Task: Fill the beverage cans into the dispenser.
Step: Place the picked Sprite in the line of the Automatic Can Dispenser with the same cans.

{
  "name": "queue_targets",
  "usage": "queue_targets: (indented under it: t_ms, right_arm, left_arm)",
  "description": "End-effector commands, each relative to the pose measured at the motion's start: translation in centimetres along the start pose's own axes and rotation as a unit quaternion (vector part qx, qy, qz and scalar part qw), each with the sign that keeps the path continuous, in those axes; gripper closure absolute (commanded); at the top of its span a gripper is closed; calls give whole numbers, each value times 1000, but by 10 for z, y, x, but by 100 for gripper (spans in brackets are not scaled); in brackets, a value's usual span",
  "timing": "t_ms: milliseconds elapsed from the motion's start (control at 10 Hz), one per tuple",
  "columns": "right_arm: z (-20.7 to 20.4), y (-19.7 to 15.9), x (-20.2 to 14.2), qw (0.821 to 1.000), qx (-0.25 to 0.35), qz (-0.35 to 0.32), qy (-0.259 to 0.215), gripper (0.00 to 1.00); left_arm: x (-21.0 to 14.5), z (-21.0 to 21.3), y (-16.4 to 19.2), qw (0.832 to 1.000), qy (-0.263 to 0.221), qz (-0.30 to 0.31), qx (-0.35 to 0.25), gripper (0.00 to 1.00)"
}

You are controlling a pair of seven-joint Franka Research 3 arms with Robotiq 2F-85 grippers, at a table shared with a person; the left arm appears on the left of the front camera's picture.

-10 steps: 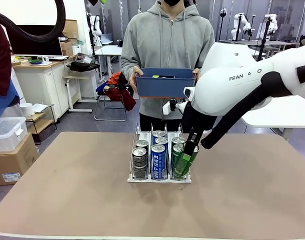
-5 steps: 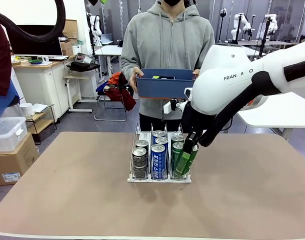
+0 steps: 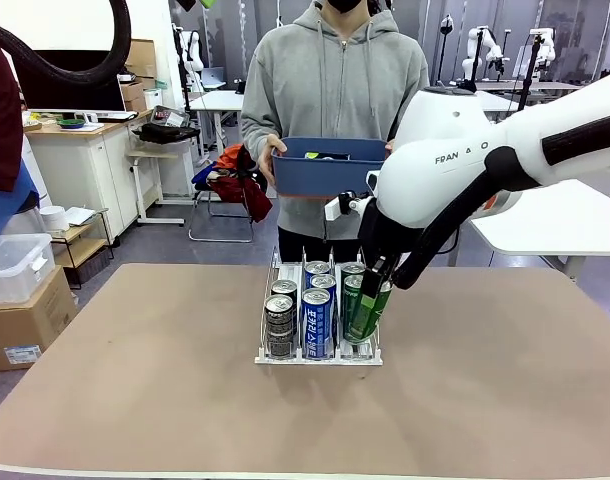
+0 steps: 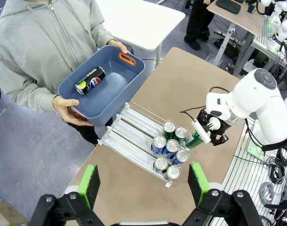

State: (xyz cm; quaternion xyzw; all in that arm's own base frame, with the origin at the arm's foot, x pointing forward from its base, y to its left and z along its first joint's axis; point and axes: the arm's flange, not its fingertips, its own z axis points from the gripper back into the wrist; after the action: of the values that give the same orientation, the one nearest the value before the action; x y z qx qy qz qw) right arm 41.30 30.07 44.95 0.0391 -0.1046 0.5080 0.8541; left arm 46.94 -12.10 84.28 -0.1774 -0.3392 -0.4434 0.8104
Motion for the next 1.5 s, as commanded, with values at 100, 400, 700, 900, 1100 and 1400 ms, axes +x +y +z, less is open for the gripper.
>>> queue_targets:
  t_ms: [100,400,700,900,1100,1400]
  right_arm:
    - [-7,-16,21,999,-35,-3,-6,42]
    - [-21,-17,29,1000,-23,9,17,42]
    - [-36,-15,38,999,1,21,44,42]
    - [-41,-14,38,998,7,23,51,42]
    - [-42,-14,38,998,9,24,58,42]
    - [-47,-12,30,998,23,25,52,42]
  left_arm:
    - [1,3,1,1000,1,-1,-3,0]
    - [1,3,1,1000,1,-1,-3,0]
    - [1,3,1,1000,1,-1,-3,0]
    - [1,3,1,1000,1,-1,-3,0]
    - [1,3,1,1000,1,-1,-3,0]
    - [1,3,1,1000,1,-1,-3,0]
